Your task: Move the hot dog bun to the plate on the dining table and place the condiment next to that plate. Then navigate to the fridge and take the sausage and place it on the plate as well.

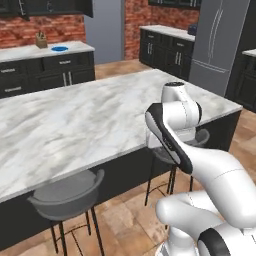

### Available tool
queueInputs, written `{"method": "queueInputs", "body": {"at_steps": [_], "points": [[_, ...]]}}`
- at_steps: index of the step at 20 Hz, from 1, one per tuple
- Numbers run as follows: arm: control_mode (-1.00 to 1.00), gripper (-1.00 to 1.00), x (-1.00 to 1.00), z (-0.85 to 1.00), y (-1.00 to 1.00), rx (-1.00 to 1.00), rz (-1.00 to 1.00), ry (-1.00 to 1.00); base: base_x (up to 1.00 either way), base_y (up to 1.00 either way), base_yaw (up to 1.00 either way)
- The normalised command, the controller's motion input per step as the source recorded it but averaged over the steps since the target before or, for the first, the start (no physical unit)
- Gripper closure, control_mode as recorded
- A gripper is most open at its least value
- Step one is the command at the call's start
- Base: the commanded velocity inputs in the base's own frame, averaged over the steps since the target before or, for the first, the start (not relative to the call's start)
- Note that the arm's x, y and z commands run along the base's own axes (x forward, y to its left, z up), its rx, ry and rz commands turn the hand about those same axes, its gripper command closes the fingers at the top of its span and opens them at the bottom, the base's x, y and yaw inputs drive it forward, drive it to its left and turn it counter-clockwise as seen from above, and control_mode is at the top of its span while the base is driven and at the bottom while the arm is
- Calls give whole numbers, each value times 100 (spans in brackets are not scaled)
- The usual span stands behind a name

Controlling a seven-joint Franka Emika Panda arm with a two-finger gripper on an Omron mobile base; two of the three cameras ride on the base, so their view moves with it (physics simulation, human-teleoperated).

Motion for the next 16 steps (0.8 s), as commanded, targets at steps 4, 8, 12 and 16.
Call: {"method": "queueInputs", "body": {"at_steps": [4,8,12,16], "points": [[100,-100,0,0,0,0,0,0,0,-100,2],[100,-100,0,0,0,0,0,0,0,-100,5],[100,-100,0,0,0,0,0,0,0,-100,8],[100,-100,0,0,0,0,0,0,3,-100,8]]}}
